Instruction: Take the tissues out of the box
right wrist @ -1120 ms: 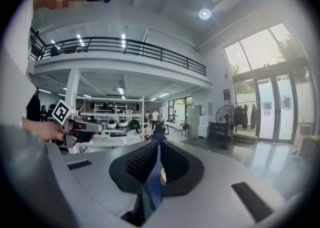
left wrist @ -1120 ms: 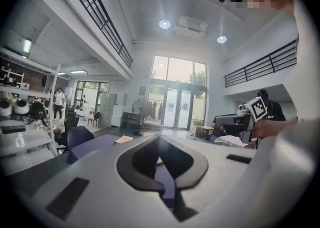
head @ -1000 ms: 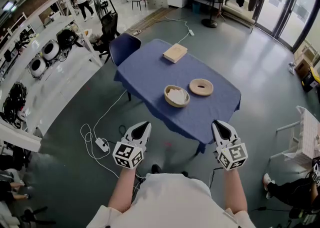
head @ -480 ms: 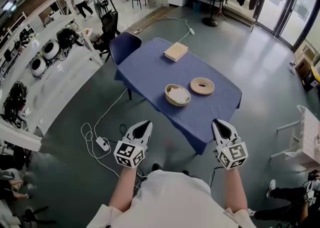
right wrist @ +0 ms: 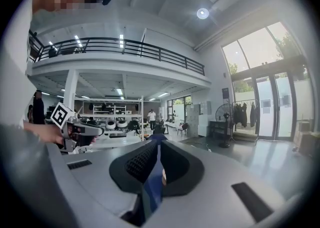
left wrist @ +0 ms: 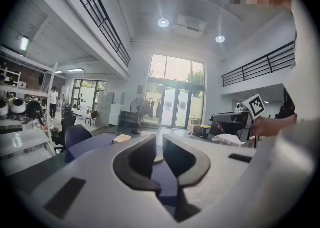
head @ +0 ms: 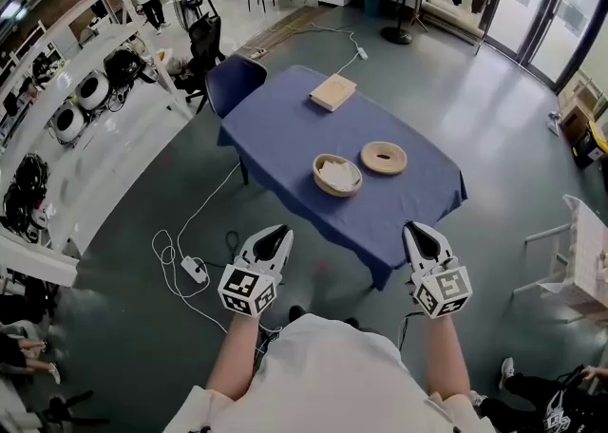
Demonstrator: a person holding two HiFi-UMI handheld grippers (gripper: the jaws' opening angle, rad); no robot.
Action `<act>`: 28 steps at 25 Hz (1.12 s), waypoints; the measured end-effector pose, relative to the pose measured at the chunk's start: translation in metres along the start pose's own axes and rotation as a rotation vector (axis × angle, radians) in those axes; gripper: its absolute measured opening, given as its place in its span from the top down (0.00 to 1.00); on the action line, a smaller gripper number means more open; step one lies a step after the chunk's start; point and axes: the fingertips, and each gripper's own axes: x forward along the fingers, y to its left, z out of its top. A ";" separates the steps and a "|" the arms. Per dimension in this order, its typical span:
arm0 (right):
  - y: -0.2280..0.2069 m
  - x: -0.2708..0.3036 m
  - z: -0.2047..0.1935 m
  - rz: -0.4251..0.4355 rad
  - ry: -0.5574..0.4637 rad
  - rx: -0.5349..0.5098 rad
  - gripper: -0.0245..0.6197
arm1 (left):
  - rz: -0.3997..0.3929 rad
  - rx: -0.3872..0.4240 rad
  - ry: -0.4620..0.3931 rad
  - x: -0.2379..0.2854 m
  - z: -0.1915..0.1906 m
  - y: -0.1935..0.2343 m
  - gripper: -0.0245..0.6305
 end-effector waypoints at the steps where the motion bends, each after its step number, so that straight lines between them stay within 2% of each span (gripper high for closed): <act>1: 0.001 0.001 0.000 -0.001 0.001 0.000 0.90 | -0.004 -0.002 0.002 0.000 -0.001 0.001 0.88; 6: 0.009 0.007 -0.001 -0.008 0.009 0.006 0.90 | -0.027 -0.007 0.007 -0.002 -0.001 0.007 0.83; 28: 0.069 0.041 -0.005 -0.117 0.041 0.040 0.90 | -0.127 -0.010 0.036 -0.035 -0.012 0.068 0.83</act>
